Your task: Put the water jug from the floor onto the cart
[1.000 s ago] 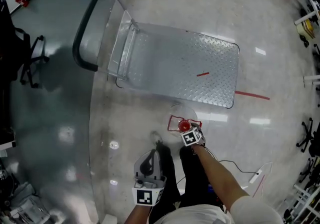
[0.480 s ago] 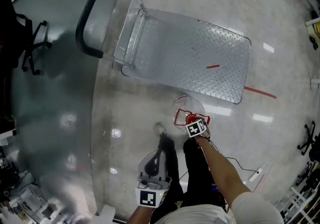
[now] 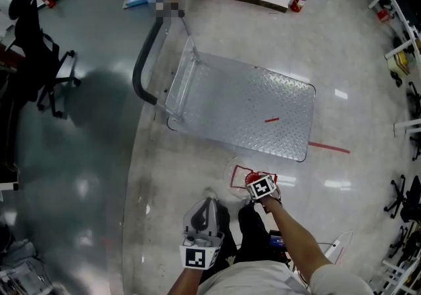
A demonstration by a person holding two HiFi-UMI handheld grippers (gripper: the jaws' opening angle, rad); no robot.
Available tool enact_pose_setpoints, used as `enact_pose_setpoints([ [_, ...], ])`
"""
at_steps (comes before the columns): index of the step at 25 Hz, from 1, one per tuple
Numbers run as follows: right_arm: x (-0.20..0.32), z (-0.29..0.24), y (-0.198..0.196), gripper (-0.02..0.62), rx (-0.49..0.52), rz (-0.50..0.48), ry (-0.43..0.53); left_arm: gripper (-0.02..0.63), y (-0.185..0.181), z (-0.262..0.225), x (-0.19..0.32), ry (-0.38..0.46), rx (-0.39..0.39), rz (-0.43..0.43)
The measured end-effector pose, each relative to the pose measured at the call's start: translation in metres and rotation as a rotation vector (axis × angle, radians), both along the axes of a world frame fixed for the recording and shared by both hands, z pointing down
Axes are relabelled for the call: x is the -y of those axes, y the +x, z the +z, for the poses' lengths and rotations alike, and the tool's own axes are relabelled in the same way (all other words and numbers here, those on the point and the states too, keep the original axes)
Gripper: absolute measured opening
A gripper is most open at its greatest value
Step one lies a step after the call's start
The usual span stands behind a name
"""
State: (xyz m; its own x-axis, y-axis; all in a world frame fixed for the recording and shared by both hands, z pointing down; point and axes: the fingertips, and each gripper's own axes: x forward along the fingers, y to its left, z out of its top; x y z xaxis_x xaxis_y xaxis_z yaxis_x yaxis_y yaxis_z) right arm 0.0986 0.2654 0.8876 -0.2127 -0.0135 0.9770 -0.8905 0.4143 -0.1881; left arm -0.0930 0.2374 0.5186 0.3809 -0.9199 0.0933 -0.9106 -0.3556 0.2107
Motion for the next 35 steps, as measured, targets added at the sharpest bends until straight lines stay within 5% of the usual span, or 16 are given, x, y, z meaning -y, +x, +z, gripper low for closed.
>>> enact_pose_setpoints([
  [14,0.129,-0.181,-0.037,0.305,0.014,-0.180,0.189,0.003,-0.031,-0.089,0.073,0.195,-0.035,0.015],
  [27,0.294,-0.202,-0.048,0.305,0.071,-0.367,0.252,0.003,-0.002,-0.099,0.204,0.180,-0.024,-0.136],
  [35,0.385,-0.187,-0.067,0.305,0.081,-0.339,0.241,0.003,-0.016,-0.099,0.275,0.185,0.028,-0.150],
])
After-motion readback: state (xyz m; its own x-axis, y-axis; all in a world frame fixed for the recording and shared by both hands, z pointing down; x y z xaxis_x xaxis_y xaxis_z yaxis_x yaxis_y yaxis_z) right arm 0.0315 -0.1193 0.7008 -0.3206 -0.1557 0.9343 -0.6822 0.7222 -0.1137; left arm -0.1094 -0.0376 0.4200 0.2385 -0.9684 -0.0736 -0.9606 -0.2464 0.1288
